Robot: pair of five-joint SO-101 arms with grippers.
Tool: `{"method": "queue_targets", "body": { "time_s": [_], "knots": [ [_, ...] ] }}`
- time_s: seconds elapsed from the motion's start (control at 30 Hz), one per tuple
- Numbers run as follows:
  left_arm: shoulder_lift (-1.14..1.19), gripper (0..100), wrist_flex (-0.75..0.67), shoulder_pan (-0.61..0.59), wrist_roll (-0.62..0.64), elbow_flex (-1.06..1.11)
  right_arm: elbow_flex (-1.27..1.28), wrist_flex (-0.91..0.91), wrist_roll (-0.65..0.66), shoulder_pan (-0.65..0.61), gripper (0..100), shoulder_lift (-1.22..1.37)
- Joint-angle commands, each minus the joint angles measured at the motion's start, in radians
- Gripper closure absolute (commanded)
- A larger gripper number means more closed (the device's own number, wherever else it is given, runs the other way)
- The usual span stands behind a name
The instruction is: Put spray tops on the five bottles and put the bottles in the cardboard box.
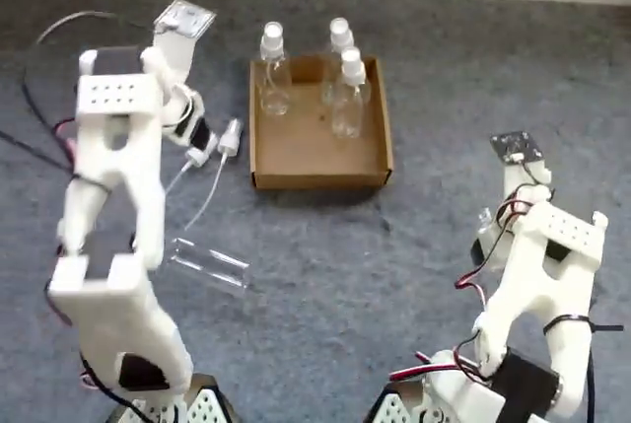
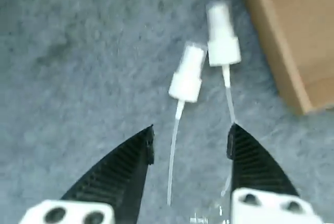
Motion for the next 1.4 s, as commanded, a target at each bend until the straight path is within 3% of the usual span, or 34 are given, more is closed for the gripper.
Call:
{"method": "queue_targets", "body": {
  "time_s": [0.0, 0.13, 0.37, 0.73, 0.87, 1.0, 1.2, 1.37],
  "knots": [
    [0.165, 82, 0.034, 0.019, -0.021, -0.260, -0.008, -0.019, 0.011, 0.008, 99.4, -0.041],
    [0.337, 86, 0.094, 0.018, -0.094, -0.450, -0.008, -0.019, 0.011, 0.005, 99.4, -0.039],
    [0.542, 86, 0.135, 0.025, -0.098, -0.682, -0.008, -0.016, 0.011, -0.015, 99.4, -0.039],
    [0.668, 86, 0.149, 0.033, -0.130, -0.727, -0.007, -0.015, 0.011, -0.019, 99.4, -0.039],
    [0.688, 98, 0.147, 0.007, -0.127, -0.734, 0.010, -0.019, 0.011, -0.019, 99.1, -0.039],
    [0.622, 100, 0.207, -0.013, -0.123, -0.789, 0.035, -0.019, 0.011, -0.021, 98.9, -0.045],
    [0.418, 100, 0.272, -0.067, 0.011, -0.868, 0.035, -0.013, 0.011, -0.015, 98.2, -0.047],
    [0.131, 100, 0.275, -0.091, 0.077, -0.536, 0.035, -0.012, 0.008, -0.015, 88.1, -0.047]
  ]
}}
